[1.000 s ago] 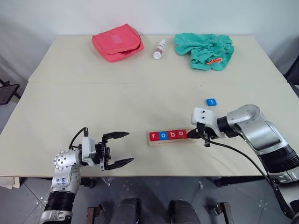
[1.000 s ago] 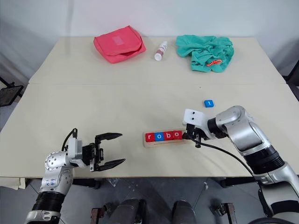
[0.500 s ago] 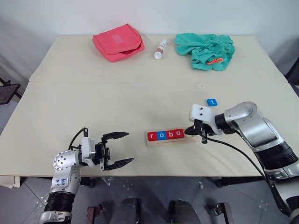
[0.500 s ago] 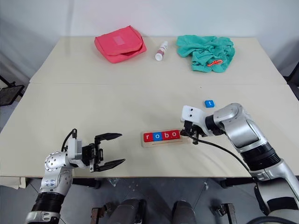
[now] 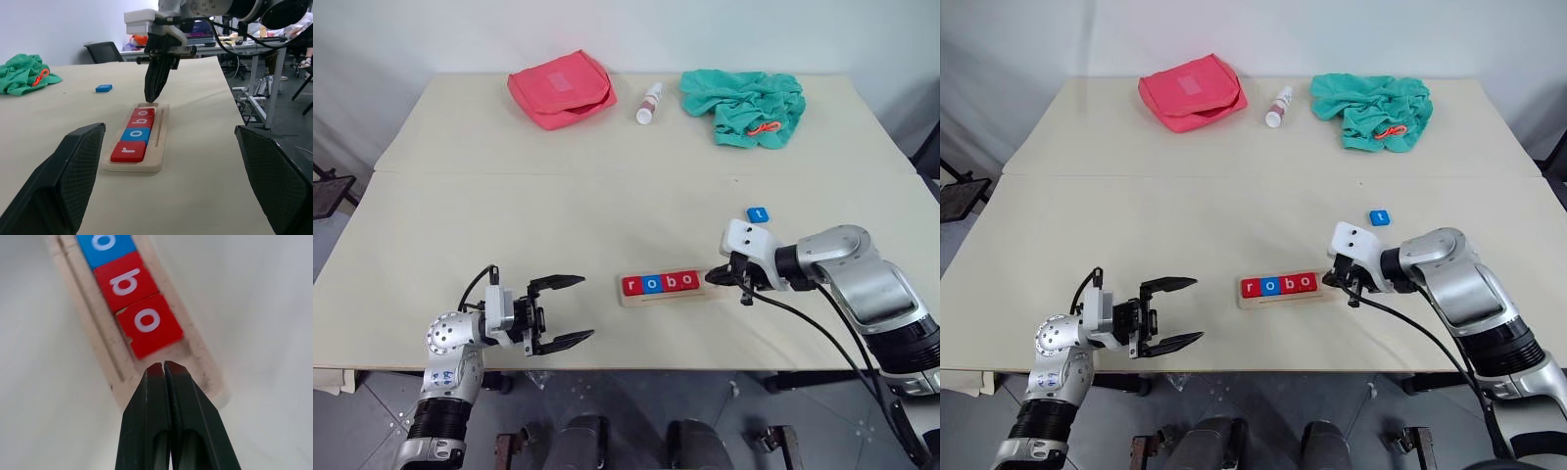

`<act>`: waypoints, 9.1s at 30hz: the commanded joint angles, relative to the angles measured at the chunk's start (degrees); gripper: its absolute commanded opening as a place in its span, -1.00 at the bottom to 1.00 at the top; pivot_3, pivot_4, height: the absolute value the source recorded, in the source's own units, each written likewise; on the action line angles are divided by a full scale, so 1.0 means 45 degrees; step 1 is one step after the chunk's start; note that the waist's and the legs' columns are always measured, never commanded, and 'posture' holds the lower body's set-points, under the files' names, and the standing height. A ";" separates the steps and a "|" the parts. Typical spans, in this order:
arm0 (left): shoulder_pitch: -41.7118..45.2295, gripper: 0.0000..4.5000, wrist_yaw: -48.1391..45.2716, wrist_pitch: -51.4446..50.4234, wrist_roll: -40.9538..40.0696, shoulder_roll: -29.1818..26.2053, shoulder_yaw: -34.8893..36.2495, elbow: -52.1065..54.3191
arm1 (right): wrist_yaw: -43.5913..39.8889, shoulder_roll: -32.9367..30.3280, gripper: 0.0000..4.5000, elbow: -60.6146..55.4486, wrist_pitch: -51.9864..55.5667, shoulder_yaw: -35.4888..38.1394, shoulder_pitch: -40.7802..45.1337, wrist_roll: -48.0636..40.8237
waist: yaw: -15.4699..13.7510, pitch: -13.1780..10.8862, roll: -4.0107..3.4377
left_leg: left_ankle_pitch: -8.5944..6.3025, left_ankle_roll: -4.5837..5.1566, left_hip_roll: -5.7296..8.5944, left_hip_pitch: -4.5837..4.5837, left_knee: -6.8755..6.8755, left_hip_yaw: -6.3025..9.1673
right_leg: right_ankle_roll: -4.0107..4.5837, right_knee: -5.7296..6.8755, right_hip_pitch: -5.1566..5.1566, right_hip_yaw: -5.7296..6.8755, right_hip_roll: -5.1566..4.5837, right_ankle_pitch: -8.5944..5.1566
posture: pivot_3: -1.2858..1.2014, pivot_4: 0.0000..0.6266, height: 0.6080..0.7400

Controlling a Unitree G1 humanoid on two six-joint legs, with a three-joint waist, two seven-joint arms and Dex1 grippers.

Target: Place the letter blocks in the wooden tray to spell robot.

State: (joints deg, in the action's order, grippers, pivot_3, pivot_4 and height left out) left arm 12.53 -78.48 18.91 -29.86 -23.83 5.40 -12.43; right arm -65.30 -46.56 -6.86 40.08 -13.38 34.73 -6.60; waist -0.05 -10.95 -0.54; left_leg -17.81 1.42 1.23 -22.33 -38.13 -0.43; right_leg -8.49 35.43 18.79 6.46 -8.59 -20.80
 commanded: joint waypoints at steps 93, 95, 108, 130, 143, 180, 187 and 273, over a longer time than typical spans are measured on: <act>0.1220 1.00 -0.1599 0.0156 -0.0166 -0.0613 0.0441 -0.1860 | 1.1958 0.5751 -0.35 -0.5300 0.3113 0.6862 -0.5624 -0.3145 | 0.0040 0.0002 -0.0002 | 0.0001 0.0000 0.0002 0.0006 0.0026 -0.0028 | 0.0000 0.0066 0.0051 -0.0059 0.0002 0.0000 | 0.03 -0.52 1.00; 0.1436 1.00 -0.1663 0.0174 -0.0138 -0.0504 0.0337 -0.2007 | 1.2231 0.5983 -0.35 -0.5534 0.3165 0.6872 -0.6007 -0.3040 | -0.0018 0.0003 0.0001 | 0.0000 0.0000 0.0003 0.0005 0.0027 -0.0020 | 0.0001 0.0071 0.0054 -0.0060 0.0004 0.0000 | 0.03 -0.52 1.00; 0.1508 1.00 -0.1587 0.0066 -0.0127 -0.0523 0.0366 -0.1840 | 1.2461 0.6216 0.25 -0.5693 0.2879 0.6803 -0.6544 -0.3101 | 0.0034 0.0003 0.0000 | 0.0001 0.0001 0.0007 -0.0002 0.0036 -0.0049 | 0.0000 0.0111 0.0106 -0.0076 0.0002 0.0000 | 0.03 -0.52 1.00; 0.0715 1.00 -0.0754 0.0135 -0.0090 -0.0188 0.0215 -0.0773 | -0.0568 -0.3354 0.98 0.1624 -0.4577 0.1401 -0.2314 -0.0837 | 0.0031 0.0000 0.0015 | 0.0001 0.0005 -0.0005 -0.0009 0.0017 -0.0093 | 0.0000 0.0053 0.0094 -0.0075 -0.0003 0.0000 | 0.03 -0.52 1.00; -0.0750 1.00 0.0133 0.0147 -0.0141 -0.0313 0.0372 0.0697 | -0.2734 -0.2026 0.91 0.6436 -0.7542 -0.0620 0.0918 0.1605 | 0.0039 0.0005 0.0025 | 0.0001 0.0004 -0.0013 -0.0012 -0.0002 -0.0076 | 0.0000 0.0048 0.0073 -0.0054 -0.0001 0.0000 | 0.03 -0.52 1.00; -0.0079 1.00 0.0014 0.0508 -0.0071 -0.0263 0.0273 -0.0181 | -0.2689 0.0389 -0.35 0.2562 -0.2743 -0.1047 0.2141 0.0949 | 0.0041 0.0001 0.0018 | 0.0000 0.0001 -0.0002 -0.0001 -0.0011 -0.0016 | 0.0000 0.0027 0.0019 -0.0010 -0.0001 0.0000 | 0.03 -0.52 1.00; -0.0104 1.00 0.0057 0.0564 -0.0071 -0.0247 0.0268 -0.0213 | -0.2797 0.0372 0.42 0.2439 -0.2674 -0.1221 0.2064 0.1046 | 0.0040 0.0001 0.0019 | 0.0000 0.0001 -0.0002 -0.0001 -0.0012 -0.0012 | 0.0000 0.0029 0.0019 -0.0009 0.0000 0.0000 | 0.03 -0.52 1.00; -0.0114 1.00 0.0164 0.0507 -0.0080 -0.0305 0.0157 -0.0143 | -0.2851 -0.0397 -0.99 0.2582 -0.2693 -0.0661 0.0871 -0.0113 | 0.0023 0.0000 0.0020 | -0.0001 0.0000 -0.0005 -0.0001 -0.0010 -0.0010 | 0.0000 0.0020 0.0014 -0.0004 -0.0001 0.0000 | 0.03 -0.52 1.00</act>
State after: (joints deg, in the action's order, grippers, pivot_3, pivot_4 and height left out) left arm 12.56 -77.94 21.16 -29.86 -24.90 5.70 -14.35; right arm -78.40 -48.54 4.93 28.69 -16.44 37.88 -7.56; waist 0.06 -10.95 -0.45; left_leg -17.81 1.42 1.21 -22.34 -38.17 -0.47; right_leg -8.49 35.52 18.85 6.44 -8.59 -20.80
